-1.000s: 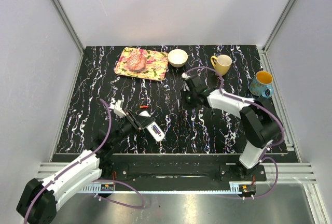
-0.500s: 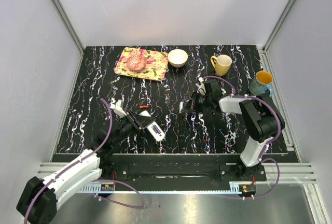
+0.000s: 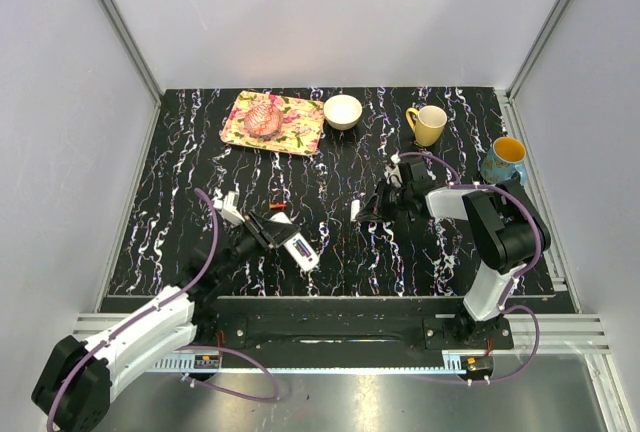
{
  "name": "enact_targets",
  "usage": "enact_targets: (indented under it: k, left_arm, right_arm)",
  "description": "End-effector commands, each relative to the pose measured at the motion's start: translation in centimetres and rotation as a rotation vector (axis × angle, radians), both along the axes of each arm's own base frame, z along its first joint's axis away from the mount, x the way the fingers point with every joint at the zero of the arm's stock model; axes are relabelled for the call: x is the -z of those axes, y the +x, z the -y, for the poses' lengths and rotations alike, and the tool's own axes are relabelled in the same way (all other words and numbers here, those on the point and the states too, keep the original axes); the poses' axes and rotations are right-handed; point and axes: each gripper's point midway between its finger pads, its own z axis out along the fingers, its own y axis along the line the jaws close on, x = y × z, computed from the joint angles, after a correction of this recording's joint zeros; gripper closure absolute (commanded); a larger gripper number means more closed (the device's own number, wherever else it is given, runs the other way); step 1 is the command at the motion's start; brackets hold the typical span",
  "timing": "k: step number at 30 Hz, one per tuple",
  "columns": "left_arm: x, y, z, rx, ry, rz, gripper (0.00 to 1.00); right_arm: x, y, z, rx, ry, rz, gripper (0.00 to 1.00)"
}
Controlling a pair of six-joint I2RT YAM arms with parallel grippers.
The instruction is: Load the batteries into the remote control
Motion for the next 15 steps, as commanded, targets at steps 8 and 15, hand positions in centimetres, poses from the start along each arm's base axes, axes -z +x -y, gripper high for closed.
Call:
enact_targets:
  k: [8, 15]
  left_arm:
    - [-2.3, 0.2, 0.3, 0.006, -0.061, 0.063, 1.00]
    - [-2.2, 0.1, 0.3, 0.011, -0.059, 0.063, 1.00]
  right_arm:
    - [1.5, -0.1, 2.5, 0.056, -0.121, -0.026, 0.80]
    - [-0.9, -0.1, 4.0, 0.070, -0.227, 0.032, 0.55]
